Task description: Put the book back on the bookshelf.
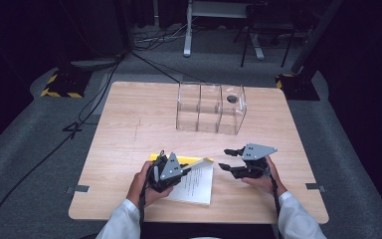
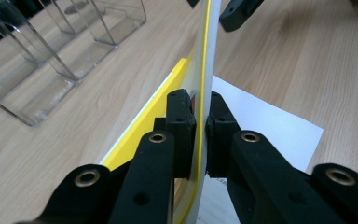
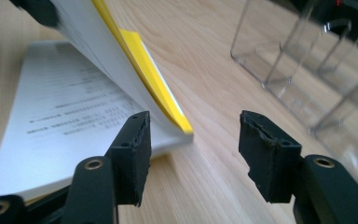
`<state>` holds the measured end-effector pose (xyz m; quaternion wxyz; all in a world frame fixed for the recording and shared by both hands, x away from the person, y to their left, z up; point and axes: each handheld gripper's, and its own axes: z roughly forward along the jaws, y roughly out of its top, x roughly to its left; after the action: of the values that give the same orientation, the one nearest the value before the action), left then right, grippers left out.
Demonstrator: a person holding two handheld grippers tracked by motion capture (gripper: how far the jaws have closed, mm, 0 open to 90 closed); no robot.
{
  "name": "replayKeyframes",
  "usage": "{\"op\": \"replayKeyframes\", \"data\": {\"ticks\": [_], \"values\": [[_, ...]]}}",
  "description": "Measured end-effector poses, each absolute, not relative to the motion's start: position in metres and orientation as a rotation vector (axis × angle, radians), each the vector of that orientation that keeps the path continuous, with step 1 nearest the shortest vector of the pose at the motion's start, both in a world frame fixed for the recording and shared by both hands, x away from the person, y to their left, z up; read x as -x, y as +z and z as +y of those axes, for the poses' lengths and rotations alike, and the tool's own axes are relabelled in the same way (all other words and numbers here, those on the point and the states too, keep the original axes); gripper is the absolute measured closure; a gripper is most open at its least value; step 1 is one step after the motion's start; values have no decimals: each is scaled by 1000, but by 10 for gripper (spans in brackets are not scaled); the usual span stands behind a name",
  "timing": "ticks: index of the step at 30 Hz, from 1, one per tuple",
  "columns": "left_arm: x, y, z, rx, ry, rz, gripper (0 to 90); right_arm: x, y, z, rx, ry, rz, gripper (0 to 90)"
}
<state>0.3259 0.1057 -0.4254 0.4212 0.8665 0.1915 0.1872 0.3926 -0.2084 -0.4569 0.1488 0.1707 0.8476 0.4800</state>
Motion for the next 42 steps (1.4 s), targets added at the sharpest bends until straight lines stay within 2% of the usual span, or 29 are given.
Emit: {"op": "replayKeyframes", "data": {"ticks": [6, 16, 24, 30, 36, 42], "values": [[-325, -422, 112, -2134, 484, 484, 843, -406, -481, -208, -546, 1224, 2531, 396], [-322, -414, 113, -2087, 484, 468, 846, -405, -494, -188, -579, 1274, 2551, 294], [-323, -409, 121, -1940, 404, 451, 846, -398, -466, -201, -588, 1513, 2384, 305], [-320, -409, 121, -1931, 395, 424, 839, -394, -448, -201, -558, 1531, 2313, 323], [-311, -415, 133, -1914, 328, 432, 813, -388, -439, -190, -519, 1580, 2295, 328], [-294, -425, 147, -1920, 346, 464, 788, -382, -432, -176, -472, 1593, 2298, 328]]}}
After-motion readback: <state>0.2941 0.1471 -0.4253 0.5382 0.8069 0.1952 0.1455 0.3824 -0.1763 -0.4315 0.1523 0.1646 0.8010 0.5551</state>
